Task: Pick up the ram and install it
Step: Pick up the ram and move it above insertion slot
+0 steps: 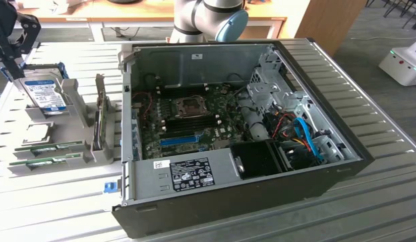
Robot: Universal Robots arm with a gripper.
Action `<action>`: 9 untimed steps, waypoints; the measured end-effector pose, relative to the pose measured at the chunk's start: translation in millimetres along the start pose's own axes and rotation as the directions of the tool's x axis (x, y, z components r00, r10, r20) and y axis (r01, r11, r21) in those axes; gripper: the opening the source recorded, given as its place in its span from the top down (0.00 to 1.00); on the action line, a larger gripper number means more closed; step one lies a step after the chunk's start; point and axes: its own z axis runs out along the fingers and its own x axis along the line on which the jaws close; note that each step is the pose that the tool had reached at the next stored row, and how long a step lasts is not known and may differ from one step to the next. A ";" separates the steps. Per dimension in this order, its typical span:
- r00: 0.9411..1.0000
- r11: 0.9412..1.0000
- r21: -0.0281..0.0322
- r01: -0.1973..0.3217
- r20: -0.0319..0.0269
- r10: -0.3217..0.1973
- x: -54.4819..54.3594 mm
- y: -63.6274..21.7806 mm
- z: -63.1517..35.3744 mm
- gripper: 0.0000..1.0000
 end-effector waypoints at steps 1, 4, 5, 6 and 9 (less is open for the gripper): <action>1.000 1.000 0.000 0.007 0.000 -0.007 0.0 0.0 0.0 0.90; 1.000 1.000 0.000 0.027 -0.001 -0.027 0.0 0.0 0.0 0.90; 0.999 0.999 0.000 0.033 -0.001 -0.033 0.0 0.0 0.0 0.90; 0.999 0.999 0.000 0.039 -0.002 -0.039 0.0 0.0 0.0 0.90; 0.998 0.998 0.001 0.058 -0.002 -0.058 0.0 0.0 0.0 0.90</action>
